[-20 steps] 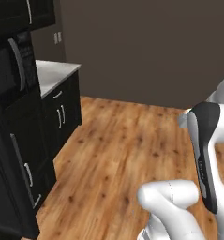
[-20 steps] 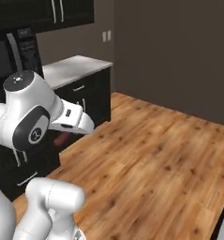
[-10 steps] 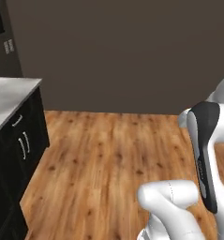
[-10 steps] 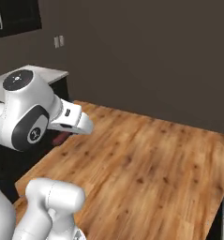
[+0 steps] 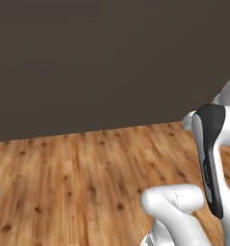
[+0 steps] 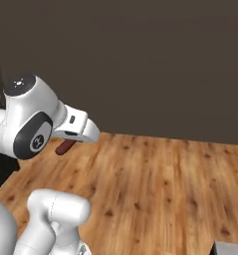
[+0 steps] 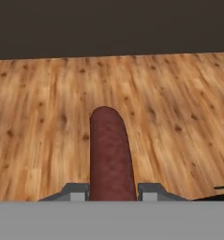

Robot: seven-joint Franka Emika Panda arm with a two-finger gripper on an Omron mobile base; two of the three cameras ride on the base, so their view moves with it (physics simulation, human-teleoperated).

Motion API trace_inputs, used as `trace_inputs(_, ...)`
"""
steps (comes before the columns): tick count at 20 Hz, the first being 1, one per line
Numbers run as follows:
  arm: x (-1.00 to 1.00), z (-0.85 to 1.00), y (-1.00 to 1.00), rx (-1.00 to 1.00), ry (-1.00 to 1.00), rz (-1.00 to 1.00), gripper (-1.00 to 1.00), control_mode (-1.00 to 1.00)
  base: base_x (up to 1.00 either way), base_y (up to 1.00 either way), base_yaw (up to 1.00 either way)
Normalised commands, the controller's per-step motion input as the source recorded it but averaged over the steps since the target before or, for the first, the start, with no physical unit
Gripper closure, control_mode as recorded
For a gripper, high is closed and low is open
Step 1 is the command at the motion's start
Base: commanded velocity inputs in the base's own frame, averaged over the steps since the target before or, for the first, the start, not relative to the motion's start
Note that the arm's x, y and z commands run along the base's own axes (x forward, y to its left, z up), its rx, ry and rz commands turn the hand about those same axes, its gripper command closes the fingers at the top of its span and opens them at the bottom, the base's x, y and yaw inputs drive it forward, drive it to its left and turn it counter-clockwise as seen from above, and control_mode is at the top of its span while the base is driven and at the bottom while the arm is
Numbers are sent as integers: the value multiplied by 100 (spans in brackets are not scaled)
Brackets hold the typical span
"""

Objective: Move the hot dog bun to the plate on the dining table and place the condiment next to that plate. Then navigate to the fridge and take the sausage and place it on the plate as well.

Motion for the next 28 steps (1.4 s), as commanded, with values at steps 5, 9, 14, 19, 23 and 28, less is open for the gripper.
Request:
trace_inputs(5, 0, 0, 0, 0, 0, 0, 100, 100, 100, 15, -51)
trace_inputs(9, 0, 0, 0, 0, 0, 0, 100, 100, 100, 16, -56)
trace_inputs(14, 0, 0, 0, 0, 0, 0, 100, 100, 97, 17, -65)
trace_inputs(19, 0, 0, 0, 0, 0, 0, 100, 100, 87, 11, -69)
trace_inputs(23, 0, 0, 0, 0, 0, 0, 100, 100, 84, 9, -70)
trace_inputs(28, 0, 0, 0, 0, 0, 0, 100, 100, 82, 15, -70)
